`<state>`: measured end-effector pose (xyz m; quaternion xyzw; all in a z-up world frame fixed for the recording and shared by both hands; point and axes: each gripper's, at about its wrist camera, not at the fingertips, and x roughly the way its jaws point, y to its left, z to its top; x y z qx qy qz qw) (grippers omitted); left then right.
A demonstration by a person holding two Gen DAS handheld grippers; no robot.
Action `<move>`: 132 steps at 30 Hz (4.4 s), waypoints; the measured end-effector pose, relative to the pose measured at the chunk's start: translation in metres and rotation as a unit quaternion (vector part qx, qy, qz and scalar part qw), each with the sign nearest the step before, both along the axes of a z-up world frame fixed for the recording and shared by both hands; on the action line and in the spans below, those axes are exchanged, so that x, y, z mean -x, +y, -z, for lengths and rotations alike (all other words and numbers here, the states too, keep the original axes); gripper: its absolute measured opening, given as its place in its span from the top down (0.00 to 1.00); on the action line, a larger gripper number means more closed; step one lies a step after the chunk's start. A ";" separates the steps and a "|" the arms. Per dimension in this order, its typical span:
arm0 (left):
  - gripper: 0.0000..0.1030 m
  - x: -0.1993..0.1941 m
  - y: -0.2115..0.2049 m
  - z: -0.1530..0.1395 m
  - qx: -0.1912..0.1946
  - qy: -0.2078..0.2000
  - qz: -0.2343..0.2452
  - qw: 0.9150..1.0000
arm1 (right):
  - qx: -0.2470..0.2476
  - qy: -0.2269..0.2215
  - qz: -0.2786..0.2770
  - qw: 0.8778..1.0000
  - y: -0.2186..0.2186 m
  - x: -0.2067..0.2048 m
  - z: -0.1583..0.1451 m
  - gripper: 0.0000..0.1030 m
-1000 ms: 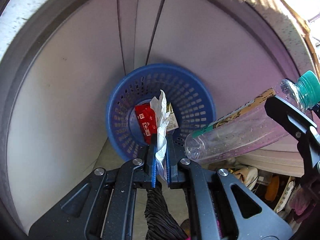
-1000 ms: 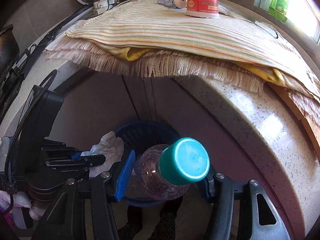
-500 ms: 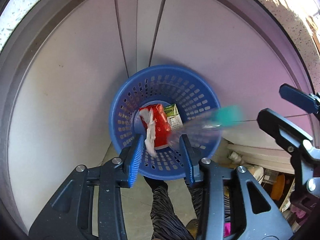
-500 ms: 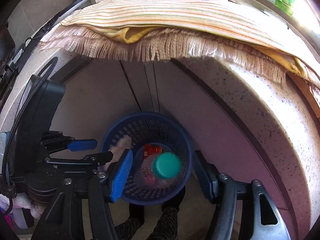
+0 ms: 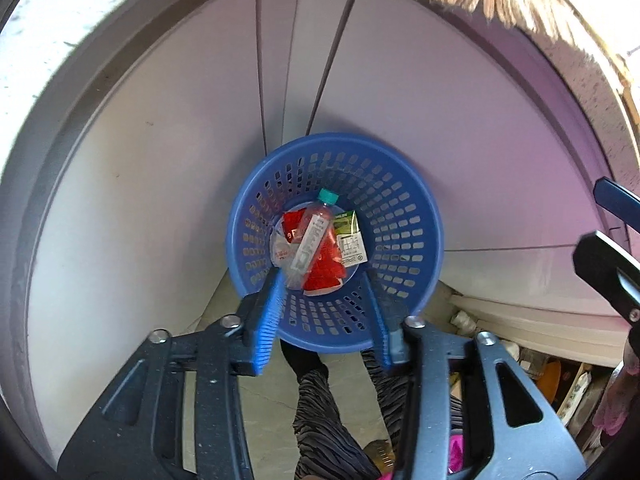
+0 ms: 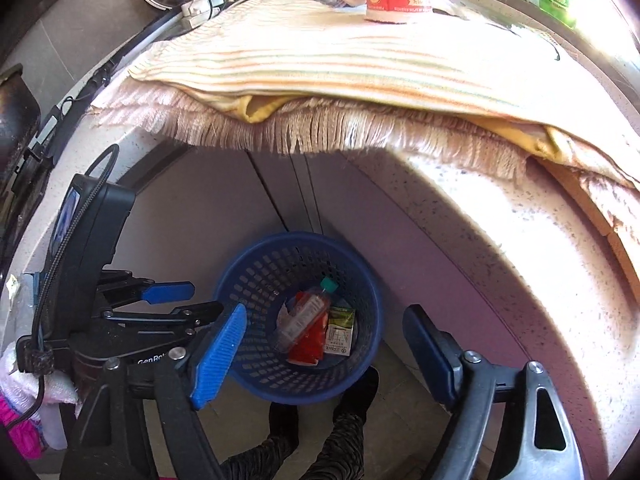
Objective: Collect trash
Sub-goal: 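Move both tools back over the cloth toward the red-and-white cup and plastic strip, then grasp the red-and-white cup with the left tool while the right tool grips the clear plastic strip, then carry the cup and plastic strip with both tools over the blue wastebasket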
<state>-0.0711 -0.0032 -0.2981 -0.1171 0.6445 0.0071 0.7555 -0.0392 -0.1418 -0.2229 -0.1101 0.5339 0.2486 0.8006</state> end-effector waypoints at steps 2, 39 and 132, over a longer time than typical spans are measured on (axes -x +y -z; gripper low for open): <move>0.49 0.001 0.001 -0.007 -0.001 -0.008 -0.002 1.000 | -0.005 -0.001 -0.002 1.000 -0.004 0.001 -0.006 0.16; 0.36 -0.102 -0.014 -0.180 0.028 -0.195 -0.036 0.980 | -0.099 -0.092 0.015 0.991 -0.083 -0.150 -0.165 0.00; 0.36 -0.167 -0.032 -0.193 0.029 -0.229 -0.041 0.972 | -0.160 0.009 0.043 0.986 -0.089 -0.250 -0.143 0.90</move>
